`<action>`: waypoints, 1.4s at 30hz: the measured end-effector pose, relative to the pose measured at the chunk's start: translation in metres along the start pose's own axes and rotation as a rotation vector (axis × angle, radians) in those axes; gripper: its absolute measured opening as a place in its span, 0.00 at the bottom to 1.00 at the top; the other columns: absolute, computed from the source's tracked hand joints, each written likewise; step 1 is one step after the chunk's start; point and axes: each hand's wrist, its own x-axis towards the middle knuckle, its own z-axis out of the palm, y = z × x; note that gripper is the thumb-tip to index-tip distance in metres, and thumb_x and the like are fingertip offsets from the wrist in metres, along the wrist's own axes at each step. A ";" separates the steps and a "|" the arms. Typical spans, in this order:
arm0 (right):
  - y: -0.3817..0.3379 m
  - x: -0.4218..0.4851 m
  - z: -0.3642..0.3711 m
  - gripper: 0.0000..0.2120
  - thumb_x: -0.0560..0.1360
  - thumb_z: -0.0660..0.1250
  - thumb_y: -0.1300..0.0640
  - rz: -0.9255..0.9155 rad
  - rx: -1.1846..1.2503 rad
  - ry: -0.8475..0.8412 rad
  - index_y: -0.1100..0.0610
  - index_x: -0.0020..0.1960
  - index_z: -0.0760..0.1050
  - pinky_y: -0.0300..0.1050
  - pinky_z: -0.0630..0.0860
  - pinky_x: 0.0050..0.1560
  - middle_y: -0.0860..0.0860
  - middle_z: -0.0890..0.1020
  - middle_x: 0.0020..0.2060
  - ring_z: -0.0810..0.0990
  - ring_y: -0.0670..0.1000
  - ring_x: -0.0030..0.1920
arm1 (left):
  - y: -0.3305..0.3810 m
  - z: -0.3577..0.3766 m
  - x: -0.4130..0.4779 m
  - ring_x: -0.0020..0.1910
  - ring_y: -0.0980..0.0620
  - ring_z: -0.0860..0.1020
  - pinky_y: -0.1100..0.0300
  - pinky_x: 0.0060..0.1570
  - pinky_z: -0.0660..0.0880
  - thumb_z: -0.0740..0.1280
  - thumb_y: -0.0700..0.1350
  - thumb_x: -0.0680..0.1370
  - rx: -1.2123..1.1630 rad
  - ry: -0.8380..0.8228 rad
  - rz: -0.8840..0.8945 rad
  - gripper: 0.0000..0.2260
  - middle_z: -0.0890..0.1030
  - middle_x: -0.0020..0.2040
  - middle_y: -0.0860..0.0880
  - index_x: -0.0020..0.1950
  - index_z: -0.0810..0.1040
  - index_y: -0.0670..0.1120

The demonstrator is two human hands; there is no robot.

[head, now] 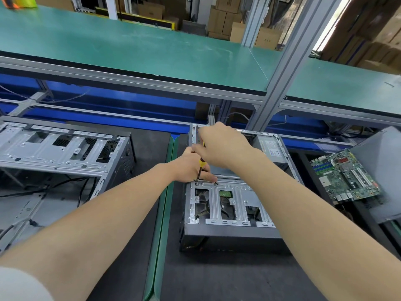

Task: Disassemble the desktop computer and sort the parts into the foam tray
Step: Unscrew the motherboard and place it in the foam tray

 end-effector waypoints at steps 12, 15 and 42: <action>0.002 -0.001 0.001 0.13 0.81 0.67 0.55 0.064 0.262 -0.149 0.59 0.40 0.71 0.51 0.86 0.41 0.54 0.81 0.29 0.84 0.55 0.30 | -0.008 0.003 0.001 0.60 0.55 0.60 0.53 0.72 0.57 0.68 0.66 0.76 0.030 0.049 0.023 0.17 0.79 0.49 0.55 0.49 0.82 0.54; 0.007 0.000 -0.001 0.09 0.78 0.72 0.55 -0.044 0.221 -0.169 0.60 0.46 0.78 0.48 0.82 0.37 0.54 0.84 0.33 0.84 0.54 0.32 | -0.008 0.003 0.002 0.50 0.61 0.55 0.59 0.66 0.52 0.70 0.66 0.76 0.032 0.077 -0.015 0.25 0.75 0.56 0.49 0.57 0.82 0.44; -0.010 -0.003 0.021 0.14 0.83 0.66 0.57 0.248 0.229 0.095 0.57 0.42 0.65 0.49 0.68 0.39 0.50 0.63 0.37 0.72 0.57 0.42 | -0.001 -0.001 -0.002 0.44 0.58 0.68 0.47 0.74 0.57 0.65 0.51 0.81 0.254 0.060 0.093 0.16 0.76 0.32 0.54 0.34 0.74 0.51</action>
